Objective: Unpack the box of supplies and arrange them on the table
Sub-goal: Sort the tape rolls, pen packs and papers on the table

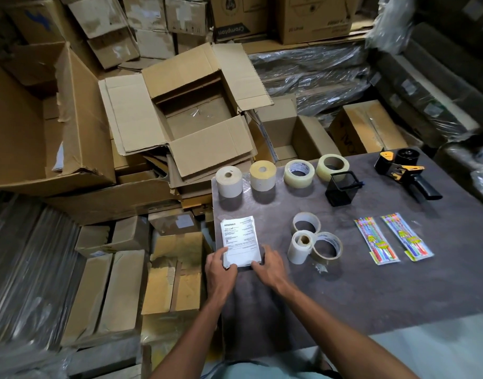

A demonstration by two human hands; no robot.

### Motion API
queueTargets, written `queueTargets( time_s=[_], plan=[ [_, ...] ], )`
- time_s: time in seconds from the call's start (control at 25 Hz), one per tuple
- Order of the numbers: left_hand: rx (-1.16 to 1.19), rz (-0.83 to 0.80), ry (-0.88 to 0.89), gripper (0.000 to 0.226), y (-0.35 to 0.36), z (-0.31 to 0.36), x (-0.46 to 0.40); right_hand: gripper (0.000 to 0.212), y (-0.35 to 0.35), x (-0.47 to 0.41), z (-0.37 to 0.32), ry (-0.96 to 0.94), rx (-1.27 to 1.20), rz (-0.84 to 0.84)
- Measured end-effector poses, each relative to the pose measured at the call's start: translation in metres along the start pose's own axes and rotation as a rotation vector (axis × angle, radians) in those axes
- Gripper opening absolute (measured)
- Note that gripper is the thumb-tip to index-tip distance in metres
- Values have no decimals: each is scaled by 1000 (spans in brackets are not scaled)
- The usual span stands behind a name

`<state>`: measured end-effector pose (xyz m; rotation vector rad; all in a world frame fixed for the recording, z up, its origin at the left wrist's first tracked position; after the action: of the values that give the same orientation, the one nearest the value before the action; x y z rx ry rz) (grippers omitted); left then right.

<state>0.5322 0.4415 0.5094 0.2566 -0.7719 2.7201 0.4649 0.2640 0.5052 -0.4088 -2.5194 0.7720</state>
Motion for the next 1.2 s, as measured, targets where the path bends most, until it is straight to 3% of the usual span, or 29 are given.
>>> queueTargets(
  time_s=[0.4,0.6,0.8,0.96,1.2],
  plan=[
    [80,31,34,40,29,8,61,44,5,32,14,-67,16,-129],
    [154,-70,-33,41,79,5,87,57,-14,47,46,-80,35,-177],
    [101,-35,-18,38,121,23,112,34,-55,67,81,-144,11,-222],
    [80,-42,-39,39,161,32,137,44,-90,82,122,-141,-19,-282],
    [91,-94,-55,38,237,69,166,43,-164,92,188,-93,-37,-238]
  ],
)
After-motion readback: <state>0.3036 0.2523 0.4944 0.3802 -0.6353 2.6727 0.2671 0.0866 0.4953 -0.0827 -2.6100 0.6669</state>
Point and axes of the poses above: each hand's wrist, its own x-axis away from the middle knuckle, its own y-axis out of the palm, z = x × y, the point moved 10 cm from there along -x, towards the middle knuckle, and after that the axes turned 5 degrees about -z, right-handed, at the moved point
